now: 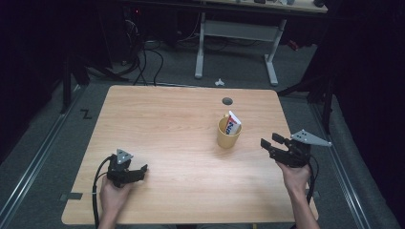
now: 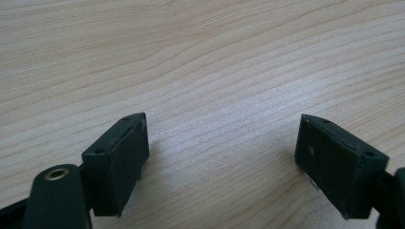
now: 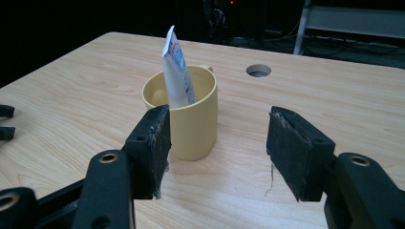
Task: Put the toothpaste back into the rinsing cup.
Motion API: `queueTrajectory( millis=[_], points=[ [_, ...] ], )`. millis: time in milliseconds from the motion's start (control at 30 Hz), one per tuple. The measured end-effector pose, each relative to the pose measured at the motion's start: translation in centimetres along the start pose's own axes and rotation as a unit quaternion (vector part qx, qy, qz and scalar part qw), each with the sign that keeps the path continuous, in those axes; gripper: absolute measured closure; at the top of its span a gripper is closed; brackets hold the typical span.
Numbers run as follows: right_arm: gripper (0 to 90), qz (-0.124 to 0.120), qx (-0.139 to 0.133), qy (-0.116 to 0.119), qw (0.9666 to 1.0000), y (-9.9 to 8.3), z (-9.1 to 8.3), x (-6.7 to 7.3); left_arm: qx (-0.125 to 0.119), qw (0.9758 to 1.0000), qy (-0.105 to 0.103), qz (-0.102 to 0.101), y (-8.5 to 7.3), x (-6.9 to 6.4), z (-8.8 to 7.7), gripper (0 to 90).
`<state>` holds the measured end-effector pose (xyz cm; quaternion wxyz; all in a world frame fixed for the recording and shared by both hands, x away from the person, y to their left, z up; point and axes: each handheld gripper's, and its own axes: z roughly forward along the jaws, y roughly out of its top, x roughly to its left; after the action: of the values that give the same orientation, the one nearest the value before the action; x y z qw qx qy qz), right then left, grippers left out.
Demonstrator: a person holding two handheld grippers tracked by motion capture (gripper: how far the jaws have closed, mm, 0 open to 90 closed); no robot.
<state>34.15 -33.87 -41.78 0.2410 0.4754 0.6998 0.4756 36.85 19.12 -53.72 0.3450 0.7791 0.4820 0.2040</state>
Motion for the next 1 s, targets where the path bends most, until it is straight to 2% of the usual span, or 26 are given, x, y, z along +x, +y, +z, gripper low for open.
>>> queueTrajectory(
  millis=[600,1000],
  points=[
    [41.9,0.020,-0.002,-0.018,0.9996,-2.3,-1.0,-0.8,0.000,1.0000,0.000,0.000,0.0,0.0,0.0,19.3],
    [42.2,0.025,0.005,-0.026,0.9994,-3.7,-0.9,-0.9,0.000,1.0000,0.000,0.000,0.0,0.0,0.0,19.3]
  ],
)
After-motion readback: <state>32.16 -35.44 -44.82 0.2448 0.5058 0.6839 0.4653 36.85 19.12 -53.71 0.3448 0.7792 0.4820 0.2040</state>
